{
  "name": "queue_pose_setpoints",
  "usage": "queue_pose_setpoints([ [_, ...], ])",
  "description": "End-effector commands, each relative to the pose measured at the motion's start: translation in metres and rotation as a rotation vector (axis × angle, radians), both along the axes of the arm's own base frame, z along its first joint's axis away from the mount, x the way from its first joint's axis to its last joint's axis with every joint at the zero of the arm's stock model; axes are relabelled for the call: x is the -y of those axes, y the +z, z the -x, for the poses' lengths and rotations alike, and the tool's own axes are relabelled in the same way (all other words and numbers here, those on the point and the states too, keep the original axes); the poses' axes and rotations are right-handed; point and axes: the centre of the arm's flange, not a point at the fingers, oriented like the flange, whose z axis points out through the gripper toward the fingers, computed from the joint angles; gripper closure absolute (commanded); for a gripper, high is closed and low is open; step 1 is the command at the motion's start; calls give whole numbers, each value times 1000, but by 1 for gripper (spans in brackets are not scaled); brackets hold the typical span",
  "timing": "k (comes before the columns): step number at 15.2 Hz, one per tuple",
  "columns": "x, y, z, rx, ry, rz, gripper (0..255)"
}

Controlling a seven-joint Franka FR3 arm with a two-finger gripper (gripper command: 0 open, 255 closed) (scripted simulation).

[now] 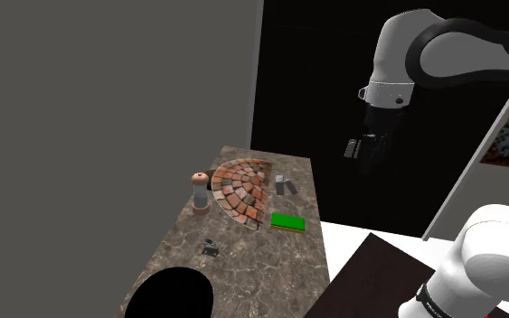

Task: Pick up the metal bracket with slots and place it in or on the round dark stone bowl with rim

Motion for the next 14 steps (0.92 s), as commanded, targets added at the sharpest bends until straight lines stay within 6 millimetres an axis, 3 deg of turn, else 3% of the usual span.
queue_pose_setpoints([
  [1, 0, 0, 0, 0, 0, 0, 0],
  [14, -62, -120, -91, 36, -65, -81, 0],
])
